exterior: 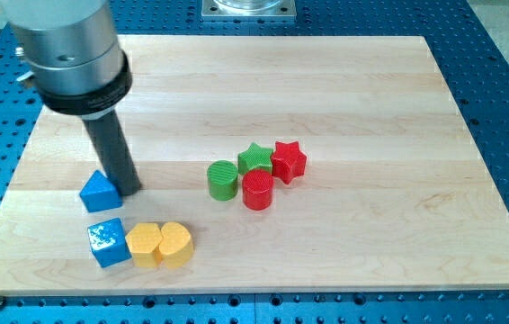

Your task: Nudge the blue triangle

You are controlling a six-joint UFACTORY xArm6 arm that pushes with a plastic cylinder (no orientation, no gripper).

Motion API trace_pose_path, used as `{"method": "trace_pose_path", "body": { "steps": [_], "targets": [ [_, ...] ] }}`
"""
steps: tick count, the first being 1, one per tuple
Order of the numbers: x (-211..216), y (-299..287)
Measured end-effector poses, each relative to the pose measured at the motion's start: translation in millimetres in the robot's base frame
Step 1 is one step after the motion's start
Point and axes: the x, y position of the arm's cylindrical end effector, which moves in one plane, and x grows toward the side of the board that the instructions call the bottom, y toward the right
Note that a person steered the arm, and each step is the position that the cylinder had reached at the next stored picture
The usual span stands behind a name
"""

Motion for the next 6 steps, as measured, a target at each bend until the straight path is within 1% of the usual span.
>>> {"method": "trace_pose_path", "body": {
  "steps": [2, 3, 4, 5, 6],
  "targets": [
    [10, -10],
    [-8, -16],
    [-10, -55],
    [-1, -64],
    [6, -52]
  ]
}}
